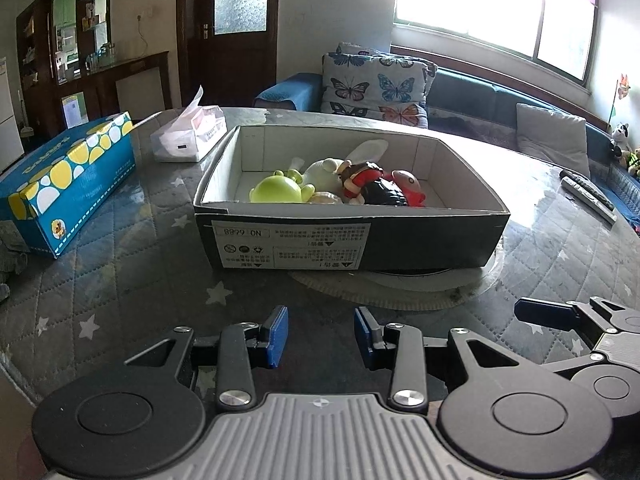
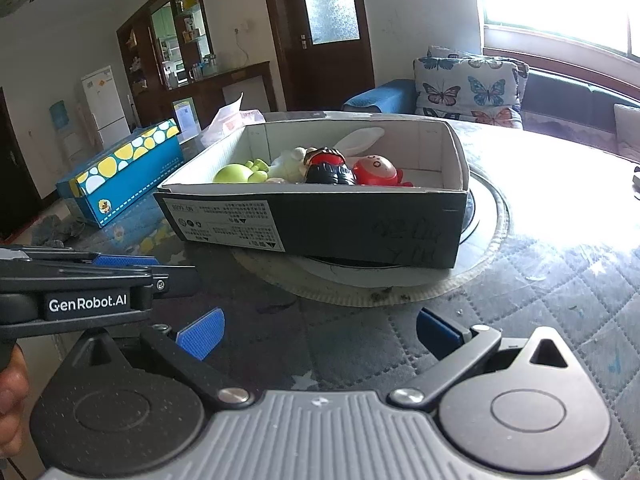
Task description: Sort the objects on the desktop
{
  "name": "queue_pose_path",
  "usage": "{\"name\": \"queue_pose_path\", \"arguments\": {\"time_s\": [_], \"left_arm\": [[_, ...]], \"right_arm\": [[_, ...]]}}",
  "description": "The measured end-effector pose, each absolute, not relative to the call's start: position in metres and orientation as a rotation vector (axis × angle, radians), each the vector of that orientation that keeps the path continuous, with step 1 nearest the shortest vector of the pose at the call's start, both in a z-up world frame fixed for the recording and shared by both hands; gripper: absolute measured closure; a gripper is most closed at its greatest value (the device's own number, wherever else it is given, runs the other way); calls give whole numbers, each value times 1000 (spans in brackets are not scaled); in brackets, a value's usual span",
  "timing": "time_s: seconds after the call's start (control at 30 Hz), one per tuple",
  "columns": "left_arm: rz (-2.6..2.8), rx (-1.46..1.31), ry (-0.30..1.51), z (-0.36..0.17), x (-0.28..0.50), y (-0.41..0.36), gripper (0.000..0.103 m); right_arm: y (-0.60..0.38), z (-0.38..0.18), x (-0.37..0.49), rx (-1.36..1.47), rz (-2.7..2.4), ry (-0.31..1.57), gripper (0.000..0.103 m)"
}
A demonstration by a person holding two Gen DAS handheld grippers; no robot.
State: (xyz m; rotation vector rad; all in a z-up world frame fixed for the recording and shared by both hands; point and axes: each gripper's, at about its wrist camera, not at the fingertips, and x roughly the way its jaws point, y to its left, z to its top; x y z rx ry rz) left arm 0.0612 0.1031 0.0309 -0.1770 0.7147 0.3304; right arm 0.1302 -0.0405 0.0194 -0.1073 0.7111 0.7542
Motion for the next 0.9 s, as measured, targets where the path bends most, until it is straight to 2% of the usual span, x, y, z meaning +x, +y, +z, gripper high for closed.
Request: {"name": "queue_pose_path", "arguments": {"time_s": [0.9], "left_arm": [[344, -146, 753, 37, 91, 118, 64]], "right_arm": [[-24, 23, 161, -104, 735, 747, 0]]}}
